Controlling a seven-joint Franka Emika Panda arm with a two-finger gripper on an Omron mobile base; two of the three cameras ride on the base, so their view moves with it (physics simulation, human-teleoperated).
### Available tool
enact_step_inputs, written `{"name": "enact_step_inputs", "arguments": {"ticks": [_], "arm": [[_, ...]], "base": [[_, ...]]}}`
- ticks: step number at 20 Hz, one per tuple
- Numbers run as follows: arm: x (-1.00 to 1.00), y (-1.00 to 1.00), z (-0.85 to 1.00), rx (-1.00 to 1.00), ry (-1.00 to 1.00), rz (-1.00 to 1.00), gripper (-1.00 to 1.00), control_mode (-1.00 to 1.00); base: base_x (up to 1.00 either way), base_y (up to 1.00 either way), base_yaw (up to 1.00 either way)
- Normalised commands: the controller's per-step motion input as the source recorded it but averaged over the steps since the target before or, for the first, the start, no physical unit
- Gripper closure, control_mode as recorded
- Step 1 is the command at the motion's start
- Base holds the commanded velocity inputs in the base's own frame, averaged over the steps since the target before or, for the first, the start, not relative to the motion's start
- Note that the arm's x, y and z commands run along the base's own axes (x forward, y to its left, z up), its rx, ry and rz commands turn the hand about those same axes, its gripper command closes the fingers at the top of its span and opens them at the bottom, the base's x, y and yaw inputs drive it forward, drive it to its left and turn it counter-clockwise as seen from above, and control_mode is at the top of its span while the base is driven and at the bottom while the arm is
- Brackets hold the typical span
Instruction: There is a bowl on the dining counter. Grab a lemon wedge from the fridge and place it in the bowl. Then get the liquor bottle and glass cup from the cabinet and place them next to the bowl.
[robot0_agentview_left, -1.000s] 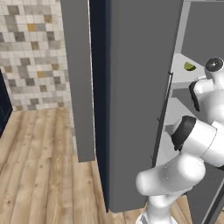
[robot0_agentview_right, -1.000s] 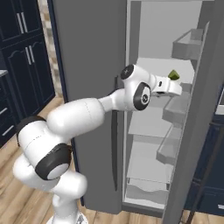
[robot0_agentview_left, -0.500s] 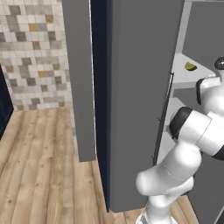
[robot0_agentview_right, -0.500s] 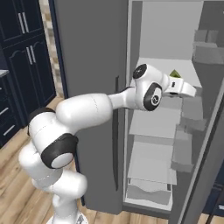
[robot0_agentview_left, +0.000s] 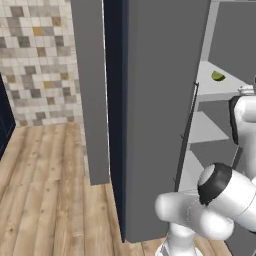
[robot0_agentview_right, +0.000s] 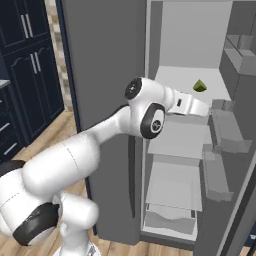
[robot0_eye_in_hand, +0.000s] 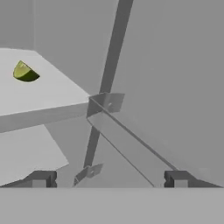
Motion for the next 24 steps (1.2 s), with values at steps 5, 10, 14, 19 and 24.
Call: {"name": "enact_step_inputs", "arguments": {"ticks": [5,10,14,19,24], "arm": [[-0.75,1.00,0.71,-0.04,-0.03,0.06,-1.00,-1.00],[-0.57,1.00,0.67,0.00,0.12,0.25,-1.00,-1.00],[-0.36,1.00,0.41,0.01,0.23,0.31,-1.00,-1.00],[-0.51,1.00,0.02,0.02,0.06,0.27,-1.00,-1.00],[-0.52,0.89,-0.04,0.03,0.00,0.10,-1.00,-1.00]], "base": [[0.00,0.00,0.00],[0.00,0.00,0.00],[0.00,0.00,0.00],[0.00,0.00,0.00],[0.00,0.00,0.00]]}}
